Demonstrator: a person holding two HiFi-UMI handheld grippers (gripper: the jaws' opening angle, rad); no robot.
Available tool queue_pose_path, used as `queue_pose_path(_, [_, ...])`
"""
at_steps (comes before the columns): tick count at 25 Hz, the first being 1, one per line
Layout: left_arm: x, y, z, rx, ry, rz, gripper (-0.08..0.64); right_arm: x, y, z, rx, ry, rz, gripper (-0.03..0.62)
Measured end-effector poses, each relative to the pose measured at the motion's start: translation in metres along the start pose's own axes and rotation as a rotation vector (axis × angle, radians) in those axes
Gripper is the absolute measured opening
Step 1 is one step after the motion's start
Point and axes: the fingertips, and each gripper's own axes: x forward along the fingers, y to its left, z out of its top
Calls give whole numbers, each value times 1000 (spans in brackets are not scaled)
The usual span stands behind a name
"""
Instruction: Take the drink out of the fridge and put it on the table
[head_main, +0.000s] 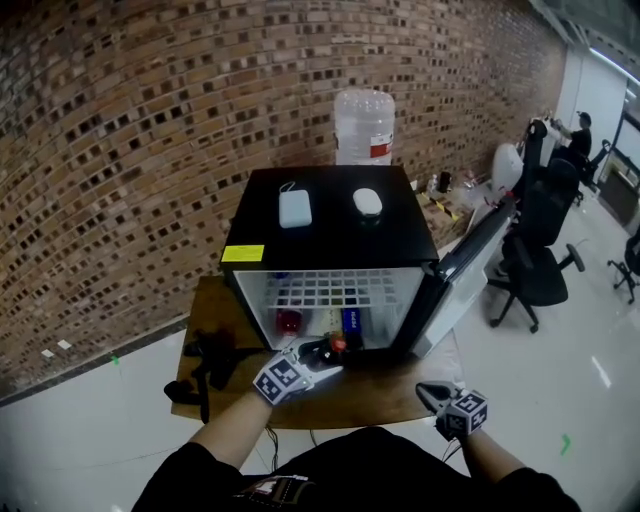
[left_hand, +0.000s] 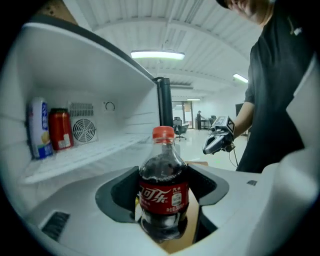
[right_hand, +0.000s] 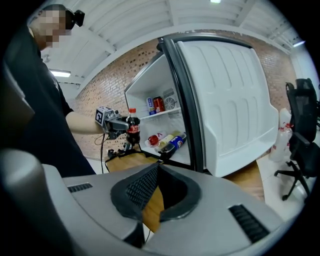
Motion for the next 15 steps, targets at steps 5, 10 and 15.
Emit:
queue_pose_path(5, [13, -8, -64, -128, -15, 53, 304, 2, 6, -1, -8, 28, 8, 0])
queue_pose_path(10, [27, -5, -111, -203, -8, 99, 304, 5, 11, -7, 4, 43, 17, 0])
queue_pose_path(15, [30, 4, -135, -240, -26, 155, 304, 23, 1, -6, 17, 25, 7, 0])
